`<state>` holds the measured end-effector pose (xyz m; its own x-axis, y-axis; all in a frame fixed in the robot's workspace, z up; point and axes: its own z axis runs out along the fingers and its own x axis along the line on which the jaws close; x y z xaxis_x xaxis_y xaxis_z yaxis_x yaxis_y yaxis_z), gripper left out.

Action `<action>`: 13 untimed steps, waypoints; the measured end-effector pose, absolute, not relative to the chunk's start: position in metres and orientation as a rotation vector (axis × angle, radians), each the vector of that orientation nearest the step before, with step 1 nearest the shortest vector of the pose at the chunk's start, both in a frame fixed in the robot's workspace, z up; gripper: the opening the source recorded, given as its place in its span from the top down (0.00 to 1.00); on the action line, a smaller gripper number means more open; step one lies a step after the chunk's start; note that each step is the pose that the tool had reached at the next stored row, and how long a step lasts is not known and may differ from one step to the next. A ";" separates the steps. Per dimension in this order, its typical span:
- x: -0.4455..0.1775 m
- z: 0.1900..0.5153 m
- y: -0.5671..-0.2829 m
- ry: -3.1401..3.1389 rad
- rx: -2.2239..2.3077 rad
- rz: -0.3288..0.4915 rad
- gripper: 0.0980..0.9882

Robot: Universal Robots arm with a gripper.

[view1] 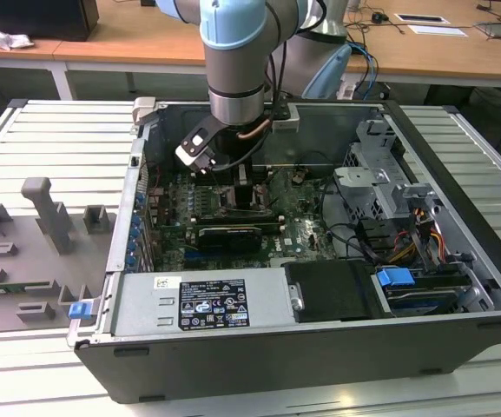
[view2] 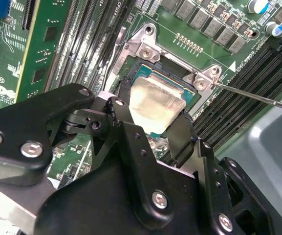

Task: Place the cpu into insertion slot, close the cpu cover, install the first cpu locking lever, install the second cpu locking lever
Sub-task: 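Place the cpu into insertion slot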

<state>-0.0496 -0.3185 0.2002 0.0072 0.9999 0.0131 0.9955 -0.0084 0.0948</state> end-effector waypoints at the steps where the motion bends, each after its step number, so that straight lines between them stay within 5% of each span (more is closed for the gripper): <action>1: -0.050 0.200 -0.318 2.170 2.187 0.117 0.50; 13: -0.050 0.200 -0.318 2.170 2.187 0.116 0.42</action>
